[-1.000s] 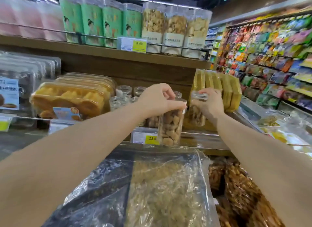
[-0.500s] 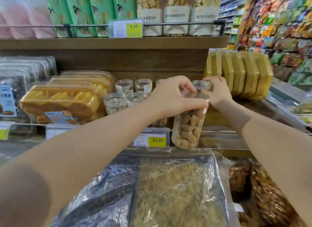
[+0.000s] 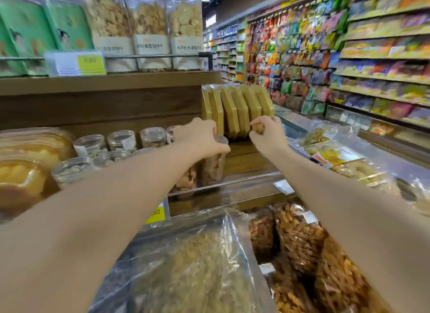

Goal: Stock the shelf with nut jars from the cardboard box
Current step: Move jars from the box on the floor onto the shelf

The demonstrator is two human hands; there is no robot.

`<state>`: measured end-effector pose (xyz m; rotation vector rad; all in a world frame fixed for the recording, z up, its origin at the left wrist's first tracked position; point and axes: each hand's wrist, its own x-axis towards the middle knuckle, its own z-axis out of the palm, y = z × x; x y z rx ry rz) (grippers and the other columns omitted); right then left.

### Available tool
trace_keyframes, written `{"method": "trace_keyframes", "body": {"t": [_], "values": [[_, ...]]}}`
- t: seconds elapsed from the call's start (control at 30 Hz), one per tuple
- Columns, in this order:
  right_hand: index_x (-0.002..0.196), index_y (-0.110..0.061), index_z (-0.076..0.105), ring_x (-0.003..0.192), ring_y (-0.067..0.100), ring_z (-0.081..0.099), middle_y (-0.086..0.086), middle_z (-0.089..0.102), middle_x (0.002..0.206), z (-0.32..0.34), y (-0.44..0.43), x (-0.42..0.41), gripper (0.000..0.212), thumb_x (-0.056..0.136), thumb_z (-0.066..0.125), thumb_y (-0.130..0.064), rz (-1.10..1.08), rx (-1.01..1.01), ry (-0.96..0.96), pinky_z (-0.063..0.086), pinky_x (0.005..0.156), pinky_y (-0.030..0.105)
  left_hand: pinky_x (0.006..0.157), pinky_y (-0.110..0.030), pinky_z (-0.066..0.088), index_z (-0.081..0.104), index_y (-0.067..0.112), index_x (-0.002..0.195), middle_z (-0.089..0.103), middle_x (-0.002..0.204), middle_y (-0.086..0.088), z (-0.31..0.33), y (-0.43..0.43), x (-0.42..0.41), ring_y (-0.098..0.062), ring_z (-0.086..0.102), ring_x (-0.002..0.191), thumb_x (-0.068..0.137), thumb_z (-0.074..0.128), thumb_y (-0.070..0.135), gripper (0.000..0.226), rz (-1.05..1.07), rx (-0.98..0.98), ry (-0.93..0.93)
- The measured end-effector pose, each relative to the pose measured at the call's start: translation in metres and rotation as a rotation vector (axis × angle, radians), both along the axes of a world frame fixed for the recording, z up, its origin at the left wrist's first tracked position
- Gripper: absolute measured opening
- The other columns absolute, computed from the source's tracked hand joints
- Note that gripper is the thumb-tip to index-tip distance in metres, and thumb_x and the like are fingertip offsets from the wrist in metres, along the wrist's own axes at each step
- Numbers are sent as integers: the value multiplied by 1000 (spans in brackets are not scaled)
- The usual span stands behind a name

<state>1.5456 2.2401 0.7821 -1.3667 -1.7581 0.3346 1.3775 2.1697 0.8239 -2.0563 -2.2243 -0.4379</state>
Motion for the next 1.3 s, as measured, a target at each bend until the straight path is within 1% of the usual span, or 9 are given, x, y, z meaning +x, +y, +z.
{"method": "trace_keyframes", "body": {"t": [0.1, 0.23, 0.4, 0.5, 0.63, 0.83, 1.0, 1.17, 1.3], "values": [[114, -22, 58, 96, 18, 52, 2, 42, 123, 1, -10, 1, 26, 88, 57, -18, 12, 15, 3, 42, 79, 27, 80, -39, 42, 53, 30, 99, 55, 109, -2, -9, -1, -5, -24, 51, 94, 64, 54, 80, 61, 50, -45, 21], [116, -22, 56, 89, 16, 51, -1, 45, 118, 14, -30, 0, 28, 88, 56, -20, 38, 25, -44, 40, 77, 26, 87, -45, 35, 60, 32, 102, 48, 115, -4, 0, -17, -1, -30, 43, 113, 58, 45, 91, 75, 64, -8, 123], [106, -25, 54, 85, 15, 51, -1, 51, 104, 44, -79, 0, 19, 87, 57, -25, 19, 38, -80, 38, 61, 26, 79, -36, 41, 58, 27, 94, 60, 105, 0, 12, -67, 7, -25, 54, 101, 79, 58, 54, 30, -99, 35, -46], [106, -20, 56, 81, 16, 53, -8, 50, 86, 61, -123, -5, 20, 87, 57, -26, -9, 53, -111, 43, 63, 27, 73, -33, 48, 57, 21, 97, 60, 100, -1, 10, -108, 6, -20, 57, 90, 85, 58, 43, 25, -222, -138, -179], [101, -21, 54, 73, 10, 50, -12, 49, 81, 71, -198, -18, 14, 88, 57, -26, -51, 63, -96, 42, 62, 26, 80, -31, 49, 58, 17, 102, 58, 98, -1, 4, -171, 0, -19, 55, 91, 89, 59, 40, 27, -344, -208, -356], [99, -20, 56, 73, 7, 48, -8, 51, 81, 40, -349, -32, 13, 87, 59, -24, -75, 20, 155, 39, 62, 23, 56, -23, 38, 47, 27, 62, 51, 70, 5, -40, -285, 5, -8, 46, 64, 83, 64, 33, 28, -568, -257, -418], [89, -19, 58, 62, 0, 45, -10, 50, 74, -7, -475, -24, 8, 84, 64, -22, -161, 18, 331, 39, 60, 13, 56, -18, 40, 53, 30, 67, 53, 70, 11, -93, -384, 17, -10, 54, 71, 81, 65, 32, 18, -772, -355, -503], [73, -25, 51, 62, 12, 45, -7, 46, 66, -67, -588, 13, 18, 78, 69, -24, -360, -102, 564, 40, 61, 30, 57, -6, 36, 64, 18, 91, 51, 74, 16, -158, -462, 56, -8, 52, 76, 85, 66, 26, 10, -945, -571, -538], [73, -23, 52, 61, 14, 48, 0, 50, 70, -110, -666, 52, 18, 74, 70, -27, -515, -181, 657, 41, 59, 32, 53, -9, 38, 59, 21, 89, 54, 75, 16, -199, -512, 98, -6, 54, 72, 86, 65, 29, 10, -966, -727, -556]]}}
